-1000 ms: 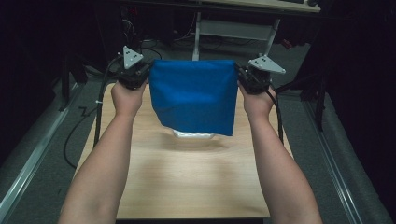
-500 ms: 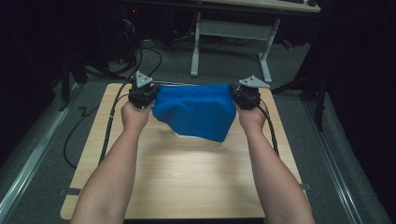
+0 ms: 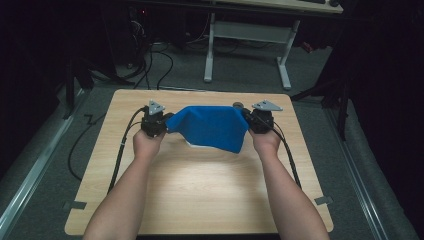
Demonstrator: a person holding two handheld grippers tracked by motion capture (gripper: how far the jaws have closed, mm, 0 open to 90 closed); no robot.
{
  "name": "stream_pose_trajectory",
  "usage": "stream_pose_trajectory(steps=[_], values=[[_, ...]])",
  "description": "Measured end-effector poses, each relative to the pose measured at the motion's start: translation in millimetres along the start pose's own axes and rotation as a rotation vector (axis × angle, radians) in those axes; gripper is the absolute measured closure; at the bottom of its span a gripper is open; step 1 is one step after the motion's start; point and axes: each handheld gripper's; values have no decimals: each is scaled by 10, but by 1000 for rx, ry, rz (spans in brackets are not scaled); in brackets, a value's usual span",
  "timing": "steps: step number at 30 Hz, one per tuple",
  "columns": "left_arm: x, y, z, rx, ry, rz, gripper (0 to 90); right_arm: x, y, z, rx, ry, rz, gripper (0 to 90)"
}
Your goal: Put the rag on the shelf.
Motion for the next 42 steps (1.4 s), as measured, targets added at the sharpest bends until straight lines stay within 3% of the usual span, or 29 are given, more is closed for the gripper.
stream_pose_trajectory(steps=[14,25,37,39,41,42], values=[[100,-216,-8,-15,-33,10,875,-61,-212,-69,-28,29,-6,884],[74,-239,39,-13,-23,23,837,-55,-229,-70,-26,22,-23,830],[90,-296,38,-26,-29,9,838,-24,-352,-92,-48,15,-32,879],[91,-303,43,-28,-25,11,809,-18,-369,-94,-55,16,-27,884],[83,-304,45,-33,-21,23,716,-21,-368,-94,-56,14,-26,884],[55,-321,55,-43,-25,50,677,-26,-365,-92,-57,12,-23,883]])
Point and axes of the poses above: each handheld gripper's, and its own axes: z roughly backward along the jaws, y roughly out of its top, x roughly to its right, and after that the axes turned 11 degrees about y, right-handed
